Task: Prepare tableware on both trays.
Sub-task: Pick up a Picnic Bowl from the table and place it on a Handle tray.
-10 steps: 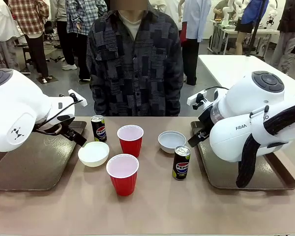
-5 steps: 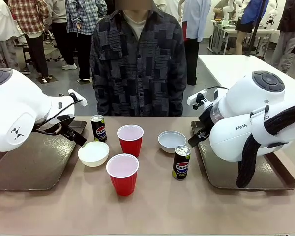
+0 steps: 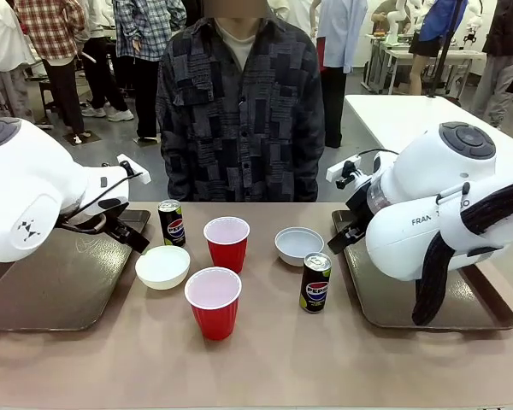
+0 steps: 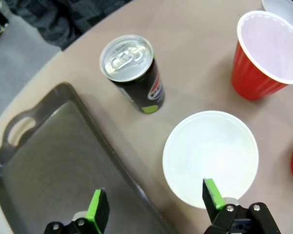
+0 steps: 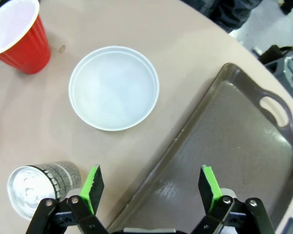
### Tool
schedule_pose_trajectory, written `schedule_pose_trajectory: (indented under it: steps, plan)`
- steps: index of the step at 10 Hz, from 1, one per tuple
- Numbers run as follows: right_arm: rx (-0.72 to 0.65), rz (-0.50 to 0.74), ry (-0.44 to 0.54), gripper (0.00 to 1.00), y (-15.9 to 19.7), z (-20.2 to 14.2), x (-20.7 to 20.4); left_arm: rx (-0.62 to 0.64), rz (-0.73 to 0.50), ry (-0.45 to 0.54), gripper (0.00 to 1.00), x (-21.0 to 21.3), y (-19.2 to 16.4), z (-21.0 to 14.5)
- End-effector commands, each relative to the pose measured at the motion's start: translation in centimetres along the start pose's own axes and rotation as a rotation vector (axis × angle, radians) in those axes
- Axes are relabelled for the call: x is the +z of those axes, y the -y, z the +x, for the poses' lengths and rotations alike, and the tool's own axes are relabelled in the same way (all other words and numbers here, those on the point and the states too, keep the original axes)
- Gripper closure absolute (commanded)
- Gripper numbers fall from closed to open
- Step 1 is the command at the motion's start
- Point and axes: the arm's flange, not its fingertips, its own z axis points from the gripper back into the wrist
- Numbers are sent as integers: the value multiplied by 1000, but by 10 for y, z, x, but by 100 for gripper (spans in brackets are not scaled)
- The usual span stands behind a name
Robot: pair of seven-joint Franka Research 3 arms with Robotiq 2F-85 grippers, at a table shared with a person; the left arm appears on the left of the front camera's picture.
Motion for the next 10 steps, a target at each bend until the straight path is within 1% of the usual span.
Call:
schedule_pose_trajectory:
  steps: [1, 2, 3, 4, 5, 6, 7, 8, 9, 10]
  plan:
    - [-55, -73, -17, 0, -2, 2, 48, 54, -7, -22, 0, 49, -9, -5]
    - [-90, -115, -6, 0, -6, -4, 82, 47, -47, -21, 0, 82, -12, -12]
    - [-100, -149, 21, 0, -12, -12, 109, 40, -67, -8, 0, 103, -11, -19]
    - [-115, -118, -42, 0, -22, -25, 126, 33, -129, -56, 0, 120, -5, -25]
    - [-118, -70, -165, 0, -37, -44, 134, 2, -181, -119, 0, 135, 7, -33]
    - [-95, -51, -244, 0, -55, -66, 138, -13, -188, -165, 0, 148, 20, -43]
    - [-108, -63, -316, 0, -76, -92, 143, -18, -162, -199, 0, 165, 35, -57]
    - [-141, -62, -373, 0, -86, -115, 147, -19, -132, -217, 0, 173, 46, -65]
    - [-161, -66, -366, 0, -93, -128, 150, 13, -103, -227, 0, 172, 50, -68]
    - [-97, -163, -360, 0, -93, -123, 144, 66, -17, -214, 0, 163, 47, -63]
